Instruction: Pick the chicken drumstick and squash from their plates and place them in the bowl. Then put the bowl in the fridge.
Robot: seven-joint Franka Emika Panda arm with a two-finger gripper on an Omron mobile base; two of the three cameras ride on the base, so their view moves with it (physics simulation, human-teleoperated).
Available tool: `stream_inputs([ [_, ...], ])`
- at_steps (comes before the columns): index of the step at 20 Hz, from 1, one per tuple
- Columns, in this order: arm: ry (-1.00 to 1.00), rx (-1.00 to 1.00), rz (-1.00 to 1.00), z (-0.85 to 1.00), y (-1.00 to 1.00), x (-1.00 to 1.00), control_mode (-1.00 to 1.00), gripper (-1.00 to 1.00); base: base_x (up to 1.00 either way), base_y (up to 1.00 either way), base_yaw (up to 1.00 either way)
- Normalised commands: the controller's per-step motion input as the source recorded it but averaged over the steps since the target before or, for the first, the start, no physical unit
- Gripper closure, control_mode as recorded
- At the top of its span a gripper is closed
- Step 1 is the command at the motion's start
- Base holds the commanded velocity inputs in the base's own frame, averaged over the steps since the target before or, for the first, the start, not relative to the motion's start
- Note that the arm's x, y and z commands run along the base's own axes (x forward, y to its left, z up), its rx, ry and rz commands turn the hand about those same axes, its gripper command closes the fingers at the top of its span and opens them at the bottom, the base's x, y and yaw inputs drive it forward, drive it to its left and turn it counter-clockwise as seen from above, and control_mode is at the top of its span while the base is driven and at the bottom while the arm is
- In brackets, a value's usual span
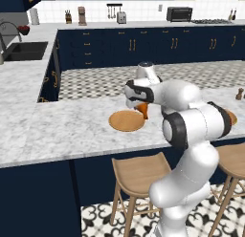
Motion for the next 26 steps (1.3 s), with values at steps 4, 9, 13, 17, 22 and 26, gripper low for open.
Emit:
stream_inputs([
  [4,-0.01,0.00,-0.11,0.60,-0.97,-0.09,-1.00,1.00,0.00,0.00,0.00],
  [9,0.03,0.00,-0.07,0.29,-1.00,0.01,-1.00,1.00,0.00,0.00,0.00],
  [13,0.01,0.00,0.00,-0.01,-0.76,0.27,-1.00,1.00,0.00,0.00,0.00],
  [17,0.01,0.00,0.00,-0.05,-0.74,0.25,-1.00,1.00,0.00,0.00,0.00],
  [22,0.00,0.05,0.04,-0.26,-0.40,0.40,-1.00,1.00,0.00,0.00,0.00],
  [26,0.00,0.06,0.03,-0.41,-0.14,0.44,-1.00,1.00,0.00,0.00,0.00],
])
